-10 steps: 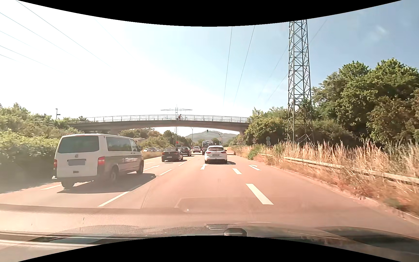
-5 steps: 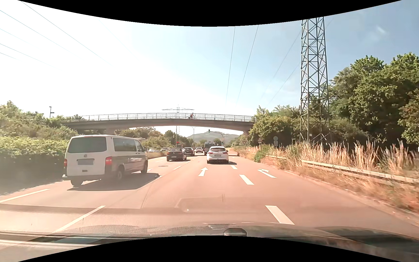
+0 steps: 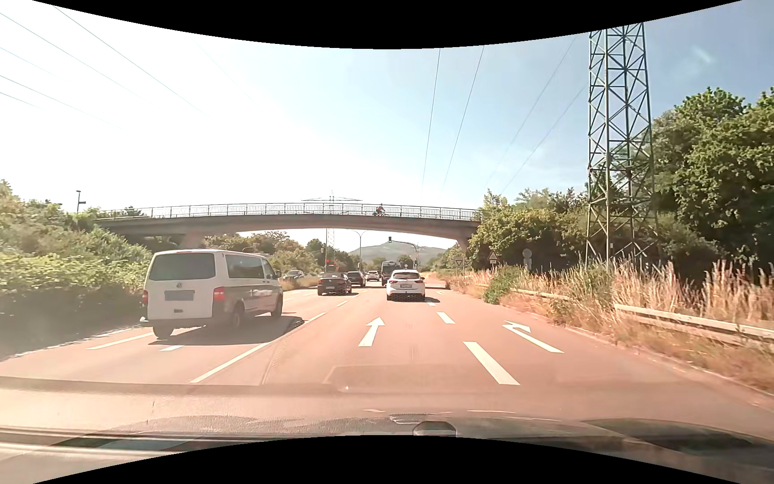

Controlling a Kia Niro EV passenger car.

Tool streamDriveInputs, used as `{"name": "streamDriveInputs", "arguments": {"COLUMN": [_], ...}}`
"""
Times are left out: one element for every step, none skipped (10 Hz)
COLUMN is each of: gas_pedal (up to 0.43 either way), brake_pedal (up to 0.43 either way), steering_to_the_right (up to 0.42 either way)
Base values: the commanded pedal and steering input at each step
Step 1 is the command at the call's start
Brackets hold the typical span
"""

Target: Follow the waypoints while adhering to traffic rules and regulations

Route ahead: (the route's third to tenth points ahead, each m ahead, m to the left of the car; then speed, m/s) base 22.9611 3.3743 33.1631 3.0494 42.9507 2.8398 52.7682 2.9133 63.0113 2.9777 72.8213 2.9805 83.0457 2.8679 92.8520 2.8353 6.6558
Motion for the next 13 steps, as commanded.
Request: {"name": "streamDriveInputs", "arguments": {"gas_pedal": [0.228, 0.228, 0.228, 0.228, 0.228, 0.228, 0.228, 0.228, 0.228, 0.228, 0.228, 0.228, 0.228], "brake_pedal": [0.0, 0.0, 0.0, 0.0, 0.0, 0.0, 0.0, 0.0, 0.0, 0.0, 0.0, 0.0, 0.0], "steering_to_the_right": [-0.014, -0.013, -0.012, -0.01, -0.006, -0.002, 0.0, 0.001, 0.001, 0.001, 0.002, 0.001, 0.002]}}
